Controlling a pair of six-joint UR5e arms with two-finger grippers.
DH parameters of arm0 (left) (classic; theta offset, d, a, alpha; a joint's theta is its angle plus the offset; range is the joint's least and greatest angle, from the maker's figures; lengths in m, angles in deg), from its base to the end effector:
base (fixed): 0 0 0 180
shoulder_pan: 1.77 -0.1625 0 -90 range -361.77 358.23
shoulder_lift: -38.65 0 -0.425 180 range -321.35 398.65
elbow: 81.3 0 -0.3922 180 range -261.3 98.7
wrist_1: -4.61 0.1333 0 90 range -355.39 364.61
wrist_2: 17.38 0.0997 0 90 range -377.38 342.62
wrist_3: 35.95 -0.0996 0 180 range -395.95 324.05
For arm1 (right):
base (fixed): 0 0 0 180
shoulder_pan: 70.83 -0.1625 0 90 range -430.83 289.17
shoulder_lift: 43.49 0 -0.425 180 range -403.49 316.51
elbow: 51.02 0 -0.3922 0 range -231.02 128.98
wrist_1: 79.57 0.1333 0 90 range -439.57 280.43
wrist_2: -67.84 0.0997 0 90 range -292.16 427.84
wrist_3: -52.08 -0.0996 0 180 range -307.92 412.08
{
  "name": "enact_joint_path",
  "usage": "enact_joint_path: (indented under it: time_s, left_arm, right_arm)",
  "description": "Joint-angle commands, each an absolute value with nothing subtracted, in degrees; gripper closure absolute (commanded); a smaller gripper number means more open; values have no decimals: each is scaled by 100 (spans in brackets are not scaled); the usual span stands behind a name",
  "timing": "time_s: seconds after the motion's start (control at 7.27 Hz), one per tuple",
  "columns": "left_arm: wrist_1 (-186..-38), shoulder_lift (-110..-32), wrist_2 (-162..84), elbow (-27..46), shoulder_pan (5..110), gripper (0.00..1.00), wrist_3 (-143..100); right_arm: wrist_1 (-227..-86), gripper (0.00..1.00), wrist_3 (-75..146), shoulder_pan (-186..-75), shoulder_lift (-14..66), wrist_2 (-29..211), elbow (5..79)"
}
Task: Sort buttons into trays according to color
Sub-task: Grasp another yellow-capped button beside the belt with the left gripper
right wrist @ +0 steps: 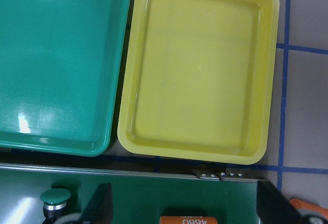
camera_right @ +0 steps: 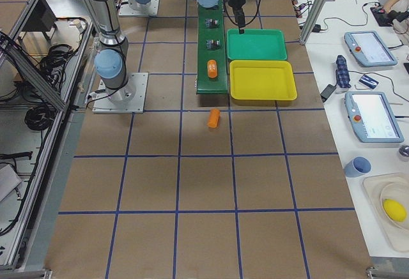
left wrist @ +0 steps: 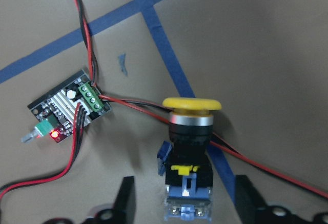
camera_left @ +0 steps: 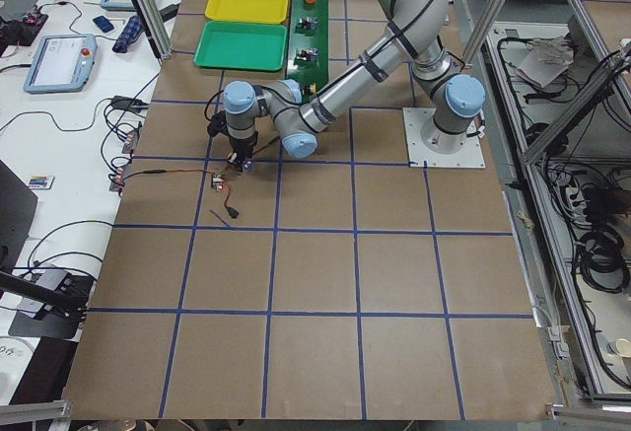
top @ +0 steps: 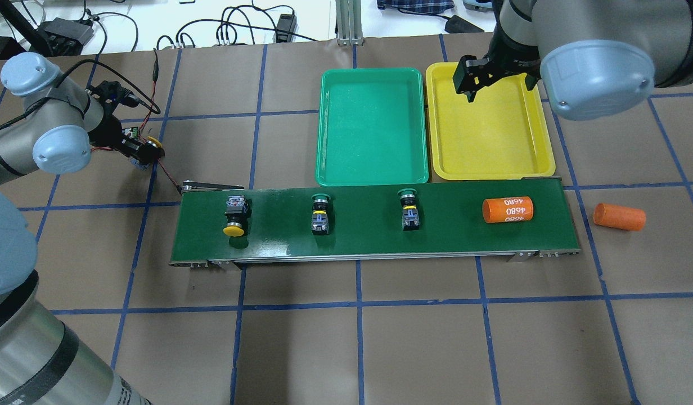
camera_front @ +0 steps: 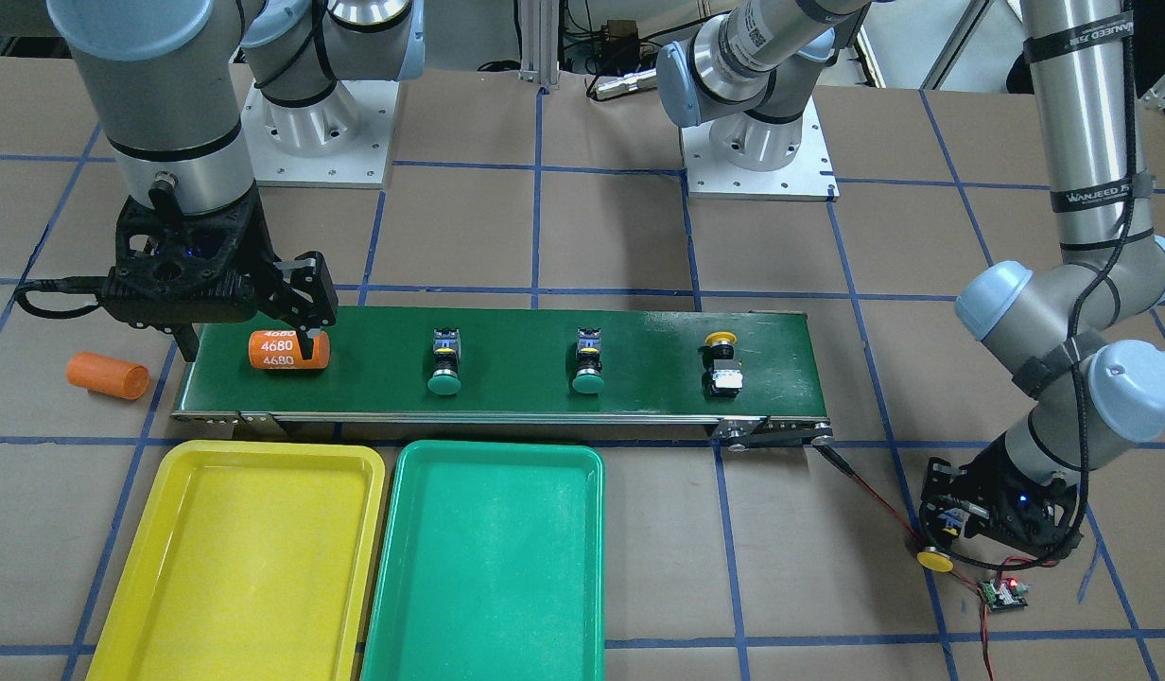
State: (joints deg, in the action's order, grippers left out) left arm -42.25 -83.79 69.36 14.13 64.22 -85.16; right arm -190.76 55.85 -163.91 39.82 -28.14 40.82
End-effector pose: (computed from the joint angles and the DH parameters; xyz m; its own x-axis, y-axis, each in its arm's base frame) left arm 0.1359 -0.6466 0.1906 -0.9039 0.4264 -0.0325 0.4274 0.8982 -0.1029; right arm 0.1526 -0.5490 0.4516 -0.9887 -0.0946 0.1158 -0.1177 0.9702 -0.2120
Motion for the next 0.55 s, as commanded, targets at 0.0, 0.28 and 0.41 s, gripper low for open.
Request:
enact_joint_path:
  time_s: [0.0,0.28,0.41]
  left_arm:
    - [-4276,-8344,6833,1406,6424,100,-8552]
    - [-4895,-7889,6692,1310,6468,100,-8482]
    - [-5579,-7495,6691,1248,6520,100,-8308]
  right_arm:
    - [-19076,0,5585,-16391,3983,-2814,4082]
    - [-19076,0,5585,-16391,3983,-2814,4082]
    - [-19076,0,5585,-16391,3983,-2814,4082]
